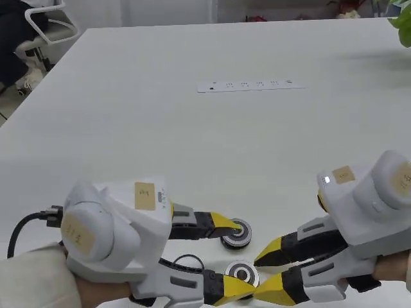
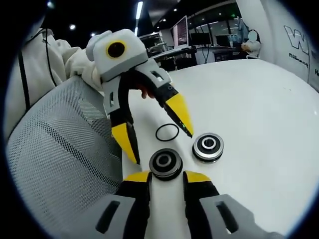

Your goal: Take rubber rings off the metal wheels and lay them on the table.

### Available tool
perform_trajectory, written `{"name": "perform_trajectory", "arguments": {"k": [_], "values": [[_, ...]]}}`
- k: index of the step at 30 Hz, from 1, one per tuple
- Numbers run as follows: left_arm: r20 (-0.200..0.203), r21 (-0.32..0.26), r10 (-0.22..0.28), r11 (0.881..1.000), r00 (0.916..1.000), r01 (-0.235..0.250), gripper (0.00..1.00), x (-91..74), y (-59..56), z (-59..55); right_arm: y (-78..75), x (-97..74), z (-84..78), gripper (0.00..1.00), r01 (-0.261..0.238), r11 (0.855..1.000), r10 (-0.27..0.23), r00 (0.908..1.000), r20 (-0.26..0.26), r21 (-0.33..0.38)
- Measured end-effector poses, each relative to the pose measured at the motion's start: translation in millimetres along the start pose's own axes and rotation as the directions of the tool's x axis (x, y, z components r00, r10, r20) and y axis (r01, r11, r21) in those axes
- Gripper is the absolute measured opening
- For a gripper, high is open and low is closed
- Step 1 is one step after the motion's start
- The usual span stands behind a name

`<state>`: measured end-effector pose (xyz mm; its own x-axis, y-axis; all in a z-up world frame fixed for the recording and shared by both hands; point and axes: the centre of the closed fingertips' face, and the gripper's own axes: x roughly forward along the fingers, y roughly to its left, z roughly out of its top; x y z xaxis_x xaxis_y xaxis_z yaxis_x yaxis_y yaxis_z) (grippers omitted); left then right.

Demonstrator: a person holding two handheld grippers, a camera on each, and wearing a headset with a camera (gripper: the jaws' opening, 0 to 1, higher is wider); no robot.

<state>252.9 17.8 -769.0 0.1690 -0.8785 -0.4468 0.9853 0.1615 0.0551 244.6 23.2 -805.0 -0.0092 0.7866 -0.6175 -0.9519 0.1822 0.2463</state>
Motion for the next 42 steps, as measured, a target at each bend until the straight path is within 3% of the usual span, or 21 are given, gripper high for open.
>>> {"name": "perform_trajectory", "arguments": {"k": [12, 22, 31, 42], "values": [[-0.045, -0.007, 0.002, 1.000, 0.9990, -0.002, 0.27, 6.7, -4.0, -18.3, 0.6, 4.9, -0.8, 0.23, 0.012, 0.999, -0.012, 0.9999, 0.001, -0.032], [-0.042, -0.034, 0.009, 0.999, 0.9991, -0.010, 0.22, 6.3, -2.2, -20.7, -0.5, 4.6, -2.9, 0.20, 0.022, 0.997, -0.022, 0.9997, -0.009, -0.070], [-0.042, -0.048, -0.021, 0.999, 0.9989, 0.019, 0.15, 7.5, -7.9, -21.6, -0.5, 4.0, -3.6, 0.18, 0.026, 0.995, -0.027, 0.9995, -0.013, -0.099], [-0.019, -0.045, -0.009, 0.999, 0.9998, 0.008, 0.15, 8.0, -5.6, -21.8, -1.6, 2.7, -6.2, 0.13, 0.035, 0.991, -0.039, 0.9989, -0.026, -0.129]]}}
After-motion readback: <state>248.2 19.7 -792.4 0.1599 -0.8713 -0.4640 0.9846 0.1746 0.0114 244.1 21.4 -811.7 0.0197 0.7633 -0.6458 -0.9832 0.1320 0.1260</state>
